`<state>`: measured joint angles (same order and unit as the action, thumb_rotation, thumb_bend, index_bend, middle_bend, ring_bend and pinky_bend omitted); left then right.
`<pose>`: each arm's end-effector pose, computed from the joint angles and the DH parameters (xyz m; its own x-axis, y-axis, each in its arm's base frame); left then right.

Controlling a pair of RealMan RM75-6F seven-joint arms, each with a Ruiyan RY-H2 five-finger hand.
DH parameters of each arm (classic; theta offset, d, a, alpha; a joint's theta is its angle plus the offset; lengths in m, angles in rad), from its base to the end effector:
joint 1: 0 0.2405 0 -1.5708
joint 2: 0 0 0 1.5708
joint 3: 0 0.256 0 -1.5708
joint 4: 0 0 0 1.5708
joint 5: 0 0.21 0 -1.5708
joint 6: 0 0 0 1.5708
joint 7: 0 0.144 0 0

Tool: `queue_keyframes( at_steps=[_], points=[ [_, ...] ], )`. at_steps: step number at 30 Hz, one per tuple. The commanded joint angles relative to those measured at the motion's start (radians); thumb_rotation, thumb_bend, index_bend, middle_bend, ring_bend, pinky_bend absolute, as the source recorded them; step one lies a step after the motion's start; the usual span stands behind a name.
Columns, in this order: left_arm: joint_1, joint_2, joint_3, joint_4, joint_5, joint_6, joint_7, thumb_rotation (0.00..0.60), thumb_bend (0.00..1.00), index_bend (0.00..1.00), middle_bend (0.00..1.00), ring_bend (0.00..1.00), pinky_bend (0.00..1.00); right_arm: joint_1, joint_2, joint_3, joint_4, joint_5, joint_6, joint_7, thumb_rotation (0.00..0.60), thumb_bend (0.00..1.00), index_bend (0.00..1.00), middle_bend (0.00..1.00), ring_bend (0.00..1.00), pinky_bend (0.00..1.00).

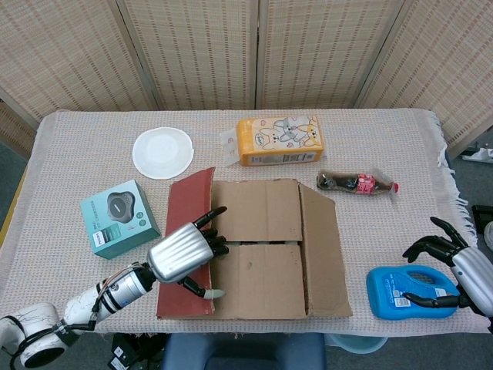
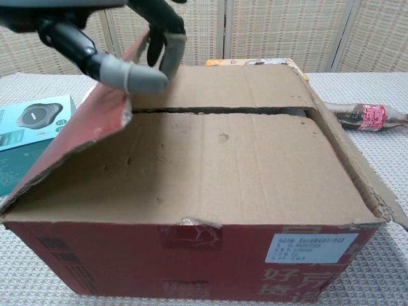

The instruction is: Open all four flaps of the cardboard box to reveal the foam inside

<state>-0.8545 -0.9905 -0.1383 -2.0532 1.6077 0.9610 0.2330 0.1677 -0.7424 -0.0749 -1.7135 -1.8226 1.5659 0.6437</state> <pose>-0.0349 0.2720 0.1050 0.5638 0.0066 0.8259 0.4560 -0.8363 -0.3045 -0.2613 -0.1698 0.2367 0.0812 -0.1951 0.9774 -0.9517 -0.3064 0.0179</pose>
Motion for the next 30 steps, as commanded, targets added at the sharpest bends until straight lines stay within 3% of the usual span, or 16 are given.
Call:
queue_keyframes(
  at_steps=[1, 17, 30],
  points=[
    [0.027, 0.036, -0.009, -0.018, 0.001, 0.040, -0.041, 0.130, 0.22, 0.51, 0.51, 0.47, 0.00, 0.000, 0.004, 0.001, -0.006, -0.002, 0.002, -0.003, 0.327, 0.00, 0.39, 0.50, 0.32, 0.00],
    [0.173, 0.151, -0.010, 0.012, -0.013, 0.209, -0.155, 0.130, 0.22, 0.51, 0.51, 0.47, 0.00, 0.013, 0.036, 0.011, -0.062, -0.004, -0.014, -0.037, 0.329, 0.00, 0.39, 0.50, 0.32, 0.00],
    [0.250, 0.167, -0.016, 0.063, -0.066, 0.271, -0.165, 0.131, 0.22, 0.52, 0.51, 0.47, 0.00, 0.025, 0.052, 0.022, -0.097, -0.002, -0.034, -0.062, 0.328, 0.00, 0.39, 0.49, 0.31, 0.00]
  ],
)
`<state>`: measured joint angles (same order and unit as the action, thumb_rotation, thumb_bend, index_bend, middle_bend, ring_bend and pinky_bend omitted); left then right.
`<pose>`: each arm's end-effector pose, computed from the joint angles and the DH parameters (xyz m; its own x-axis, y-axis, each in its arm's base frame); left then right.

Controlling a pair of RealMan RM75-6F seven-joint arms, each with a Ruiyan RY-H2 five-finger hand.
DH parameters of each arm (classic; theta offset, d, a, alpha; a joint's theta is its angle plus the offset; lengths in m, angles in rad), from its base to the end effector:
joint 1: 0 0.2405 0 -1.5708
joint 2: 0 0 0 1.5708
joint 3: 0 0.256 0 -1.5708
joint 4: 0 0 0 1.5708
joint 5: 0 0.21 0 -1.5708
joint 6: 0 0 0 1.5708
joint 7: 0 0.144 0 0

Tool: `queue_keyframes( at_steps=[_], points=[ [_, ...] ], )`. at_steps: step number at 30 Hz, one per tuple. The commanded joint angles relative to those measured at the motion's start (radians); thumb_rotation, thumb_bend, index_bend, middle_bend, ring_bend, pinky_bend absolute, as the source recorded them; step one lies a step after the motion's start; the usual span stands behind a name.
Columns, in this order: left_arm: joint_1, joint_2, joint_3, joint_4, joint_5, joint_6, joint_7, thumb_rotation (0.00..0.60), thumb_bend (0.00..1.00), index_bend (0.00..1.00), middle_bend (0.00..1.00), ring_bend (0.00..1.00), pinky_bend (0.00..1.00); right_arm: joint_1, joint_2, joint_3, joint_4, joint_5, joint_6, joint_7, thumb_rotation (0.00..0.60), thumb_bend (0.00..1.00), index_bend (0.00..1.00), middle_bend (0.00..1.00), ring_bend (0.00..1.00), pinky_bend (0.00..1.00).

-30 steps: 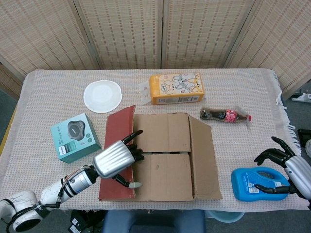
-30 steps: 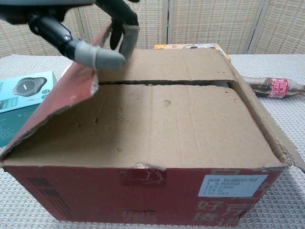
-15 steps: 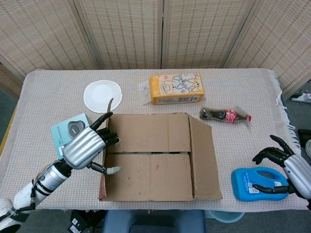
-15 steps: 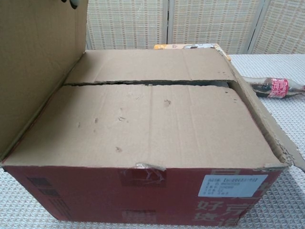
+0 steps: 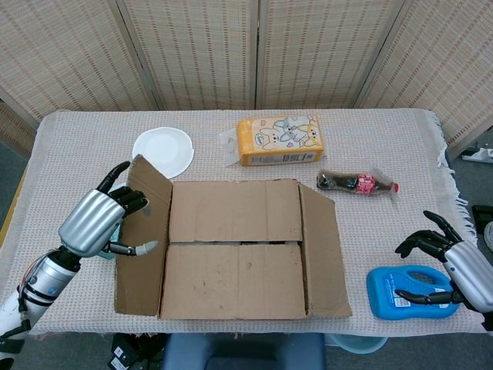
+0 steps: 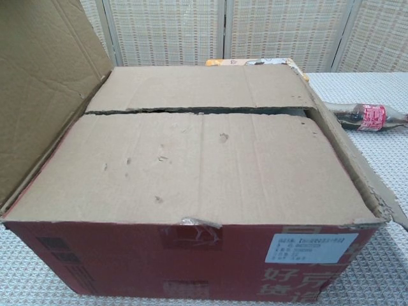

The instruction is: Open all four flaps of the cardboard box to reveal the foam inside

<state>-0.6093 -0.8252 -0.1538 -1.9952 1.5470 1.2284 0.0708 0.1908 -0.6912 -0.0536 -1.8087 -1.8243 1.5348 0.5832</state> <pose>-0.1131 0.2865 0.1874 0.4279 -0.0579 0.9020 0.7261 -0.5722 -0.3813 -0.2394 -0.1770 0.2392 0.1080 -0.1867 0.9765 -0.9412 -0.3355 0.0399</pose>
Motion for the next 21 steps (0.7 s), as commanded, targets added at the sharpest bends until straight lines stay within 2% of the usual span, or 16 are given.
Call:
queue_keyframes(
  at_steps=[1, 4, 6, 9, 10, 14, 21],
  points=[
    [0.007, 0.002, -0.001, 0.007, -0.006, 0.005, -0.003, 0.132, 0.22, 0.52, 0.51, 0.47, 0.00, 0.002, 0.001, 0.000, -0.003, -0.001, -0.005, -0.002, 0.329, 0.00, 0.39, 0.49, 0.31, 0.00],
    [0.026, 0.002, -0.001, 0.025, -0.027, 0.016, -0.005, 0.133, 0.22, 0.52, 0.51, 0.47, 0.00, 0.018, 0.000, 0.003, -0.011, -0.010, -0.032, -0.019, 0.340, 0.00, 0.39, 0.44, 0.29, 0.00],
    [0.035, -0.005, -0.004, 0.037, -0.036, 0.025, 0.001, 0.130, 0.22, 0.52, 0.51, 0.47, 0.00, 0.032, 0.002, 0.009, -0.027, -0.014, -0.050, -0.041, 0.378, 0.00, 0.39, 0.39, 0.27, 0.00],
    [0.043, -0.016, -0.003, 0.048, -0.052, 0.021, 0.009, 0.130, 0.22, 0.51, 0.51, 0.47, 0.00, 0.056, -0.007, 0.025, -0.047, -0.019, -0.084, -0.112, 0.557, 0.00, 0.30, 0.31, 0.24, 0.00],
    [0.045, -0.019, -0.002, 0.049, -0.056, 0.018, 0.013, 0.130, 0.22, 0.50, 0.51, 0.46, 0.00, 0.065, -0.015, 0.031, -0.054, -0.020, -0.096, -0.133, 0.592, 0.00, 0.26, 0.27, 0.22, 0.00],
    [0.049, -0.030, 0.004, 0.047, -0.061, 0.004, 0.034, 0.130, 0.22, 0.47, 0.50, 0.46, 0.00, 0.118, -0.069, 0.067, -0.088, -0.009, -0.152, -0.195, 0.600, 0.00, 0.15, 0.17, 0.17, 0.00],
    [0.056, -0.044, 0.011, 0.029, -0.050, -0.007, 0.072, 0.134, 0.22, 0.43, 0.48, 0.45, 0.00, 0.232, -0.150, 0.146, -0.147, 0.067, -0.297, -0.347, 0.600, 0.00, 0.10, 0.12, 0.14, 0.00]
  ],
)
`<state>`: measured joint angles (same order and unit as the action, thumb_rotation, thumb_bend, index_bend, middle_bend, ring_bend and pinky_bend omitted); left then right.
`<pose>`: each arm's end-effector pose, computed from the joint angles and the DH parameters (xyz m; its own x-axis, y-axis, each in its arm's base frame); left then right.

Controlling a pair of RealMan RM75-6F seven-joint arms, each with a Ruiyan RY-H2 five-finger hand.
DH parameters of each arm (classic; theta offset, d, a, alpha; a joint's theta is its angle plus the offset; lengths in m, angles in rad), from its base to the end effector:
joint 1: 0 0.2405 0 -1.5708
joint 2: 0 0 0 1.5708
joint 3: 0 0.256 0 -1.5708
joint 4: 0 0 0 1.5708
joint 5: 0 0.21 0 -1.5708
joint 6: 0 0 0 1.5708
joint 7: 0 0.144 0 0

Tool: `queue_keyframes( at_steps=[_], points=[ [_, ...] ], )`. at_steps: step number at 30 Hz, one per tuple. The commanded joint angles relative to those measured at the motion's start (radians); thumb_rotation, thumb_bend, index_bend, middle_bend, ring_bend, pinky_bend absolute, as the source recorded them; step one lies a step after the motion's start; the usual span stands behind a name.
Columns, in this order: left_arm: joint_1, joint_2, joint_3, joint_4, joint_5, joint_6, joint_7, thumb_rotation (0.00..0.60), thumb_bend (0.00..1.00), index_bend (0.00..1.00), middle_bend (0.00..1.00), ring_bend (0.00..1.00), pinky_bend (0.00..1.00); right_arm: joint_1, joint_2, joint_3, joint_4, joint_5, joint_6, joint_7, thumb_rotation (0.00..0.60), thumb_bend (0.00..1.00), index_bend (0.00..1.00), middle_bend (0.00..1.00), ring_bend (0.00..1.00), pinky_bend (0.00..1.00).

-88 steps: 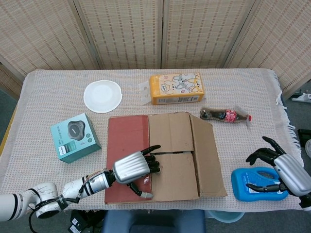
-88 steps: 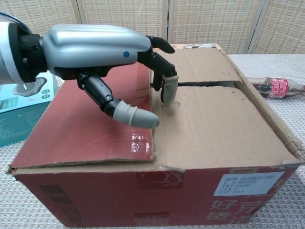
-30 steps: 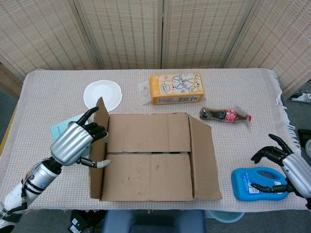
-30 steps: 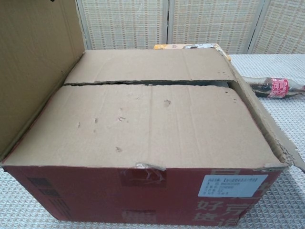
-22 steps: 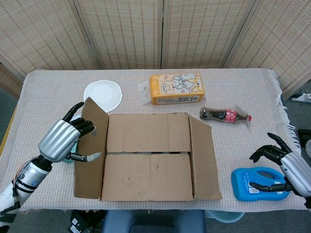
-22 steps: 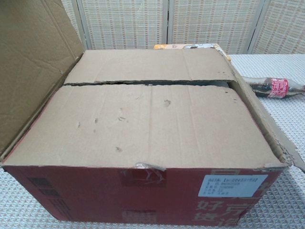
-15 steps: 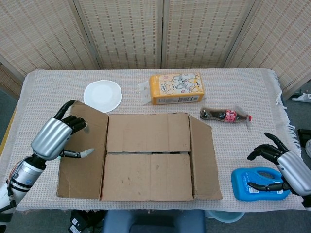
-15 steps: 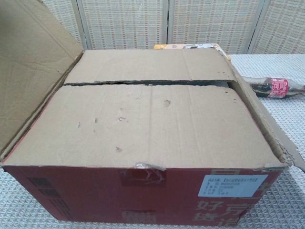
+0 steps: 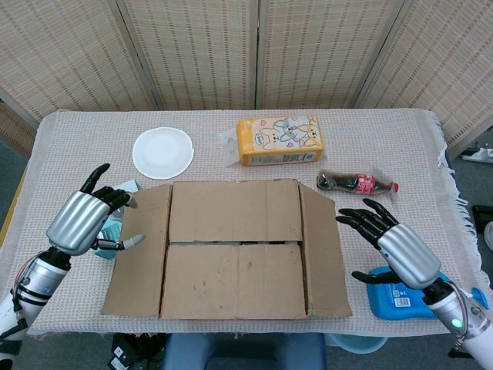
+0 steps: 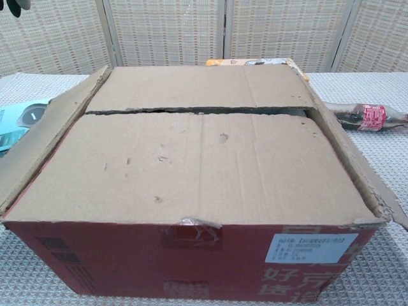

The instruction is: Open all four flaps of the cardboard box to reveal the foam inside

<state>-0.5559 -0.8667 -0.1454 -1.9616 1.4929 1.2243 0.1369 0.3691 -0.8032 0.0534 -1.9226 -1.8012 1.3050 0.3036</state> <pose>-0.1408 0.2862 0.1800 0.4666 -0.0409 0.8835 0.7647 -0.4833 -0.4263 -0.1802 -0.2272 0.1842 0.2549 -0.1909 0.9479 -0.8487 -0.5140 0.1247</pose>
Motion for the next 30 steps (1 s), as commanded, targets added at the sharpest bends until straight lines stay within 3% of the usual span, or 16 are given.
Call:
queue_keyframes(
  at_steps=[1, 5, 10, 20, 30],
  points=[
    [0.003, -0.004, 0.003, -0.006, 0.006, -0.003, 0.008, 0.137, 0.22, 0.43, 0.47, 0.45, 0.00, 0.069, -0.049, 0.050, -0.042, 0.061, -0.088, -0.091, 0.600, 0.00, 0.10, 0.12, 0.14, 0.00],
    [0.009, -0.012, 0.010, -0.010, 0.015, -0.007, 0.021, 0.199, 0.22, 0.43, 0.47, 0.45, 0.00, 0.140, -0.100, 0.097, -0.070, 0.151, -0.187, -0.202, 0.600, 0.00, 0.08, 0.10, 0.13, 0.00],
    [0.017, -0.018, 0.015, -0.010, 0.026, -0.008, 0.019, 0.204, 0.22, 0.43, 0.47, 0.45, 0.00, 0.216, -0.199, 0.137, -0.049, 0.267, -0.278, -0.340, 0.600, 0.00, 0.05, 0.09, 0.12, 0.00],
    [0.029, -0.010, 0.016, 0.002, 0.017, -0.017, -0.001, 0.203, 0.22, 0.43, 0.47, 0.44, 0.00, 0.311, -0.343, 0.158, 0.009, 0.397, -0.359, -0.505, 0.600, 0.00, 0.04, 0.08, 0.12, 0.00],
    [0.036, -0.009, 0.015, 0.008, 0.021, -0.020, -0.007, 0.203, 0.22, 0.43, 0.47, 0.44, 0.00, 0.367, -0.449, 0.158, 0.095, 0.457, -0.369, -0.612, 0.600, 0.00, 0.03, 0.08, 0.10, 0.00]
  ],
)
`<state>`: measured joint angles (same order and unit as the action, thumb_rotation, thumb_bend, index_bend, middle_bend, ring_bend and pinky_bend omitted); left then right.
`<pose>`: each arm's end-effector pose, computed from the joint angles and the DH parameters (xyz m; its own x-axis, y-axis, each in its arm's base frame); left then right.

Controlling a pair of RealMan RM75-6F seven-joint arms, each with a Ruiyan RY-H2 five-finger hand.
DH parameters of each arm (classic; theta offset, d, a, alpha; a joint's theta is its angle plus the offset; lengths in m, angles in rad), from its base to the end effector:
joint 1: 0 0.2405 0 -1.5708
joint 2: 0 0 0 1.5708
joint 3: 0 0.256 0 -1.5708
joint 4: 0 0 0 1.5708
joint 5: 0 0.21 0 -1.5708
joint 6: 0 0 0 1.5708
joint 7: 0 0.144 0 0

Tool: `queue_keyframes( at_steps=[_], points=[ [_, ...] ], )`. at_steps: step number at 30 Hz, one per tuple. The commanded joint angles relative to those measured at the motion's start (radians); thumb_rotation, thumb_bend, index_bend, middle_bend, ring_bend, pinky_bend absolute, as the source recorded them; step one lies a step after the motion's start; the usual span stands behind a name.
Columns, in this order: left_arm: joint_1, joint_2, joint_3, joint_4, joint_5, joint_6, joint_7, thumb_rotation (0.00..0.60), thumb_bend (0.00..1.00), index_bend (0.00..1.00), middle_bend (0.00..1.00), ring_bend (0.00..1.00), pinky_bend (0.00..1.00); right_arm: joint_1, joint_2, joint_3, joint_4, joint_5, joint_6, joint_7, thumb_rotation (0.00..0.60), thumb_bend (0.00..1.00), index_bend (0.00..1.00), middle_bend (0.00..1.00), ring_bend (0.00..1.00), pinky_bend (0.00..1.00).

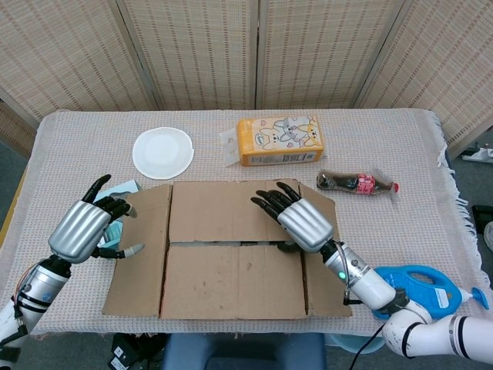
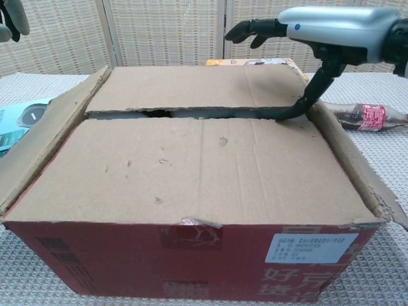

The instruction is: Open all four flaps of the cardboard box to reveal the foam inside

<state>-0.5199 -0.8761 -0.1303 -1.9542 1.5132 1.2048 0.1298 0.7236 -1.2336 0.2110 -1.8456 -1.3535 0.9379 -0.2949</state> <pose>-0.1538 0.2781 0.1728 0.4780 0.0050 0.8783 0.7761 -0.4707 -0.4197 -0.0923 -0.3108 0.0607 0.4740 -0.1643 0.8651 -0.7370 -0.6116 0.2877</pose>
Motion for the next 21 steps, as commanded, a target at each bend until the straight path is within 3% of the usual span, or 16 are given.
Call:
queue_keyframes(
  at_steps=[1, 9, 15, 21],
  points=[
    [0.001, -0.001, -0.001, 0.000, 0.001, 0.000, 0.001, 0.204, 0.22, 0.43, 0.47, 0.44, 0.00, 0.018, -0.030, 0.000, 0.028, 0.010, 0.000, -0.020, 0.600, 0.00, 0.03, 0.08, 0.10, 0.00],
    [0.004, -0.001, -0.004, -0.005, 0.004, 0.001, 0.006, 0.207, 0.22, 0.43, 0.47, 0.44, 0.00, 0.029, -0.104, 0.040, 0.103, -0.045, 0.102, 0.029, 0.600, 0.23, 0.03, 0.13, 0.11, 0.00],
    [0.011, 0.002, -0.006, -0.007, 0.006, 0.007, 0.004, 0.207, 0.22, 0.43, 0.47, 0.44, 0.00, 0.019, -0.121, 0.099, 0.146, -0.098, 0.225, 0.129, 0.600, 0.23, 0.03, 0.15, 0.12, 0.00],
    [0.014, 0.004, -0.008, -0.009, 0.011, 0.011, 0.000, 0.206, 0.22, 0.43, 0.47, 0.44, 0.00, 0.055, -0.101, 0.184, 0.163, -0.020, 0.220, 0.129, 0.600, 0.23, 0.04, 0.16, 0.13, 0.00]
  ],
)
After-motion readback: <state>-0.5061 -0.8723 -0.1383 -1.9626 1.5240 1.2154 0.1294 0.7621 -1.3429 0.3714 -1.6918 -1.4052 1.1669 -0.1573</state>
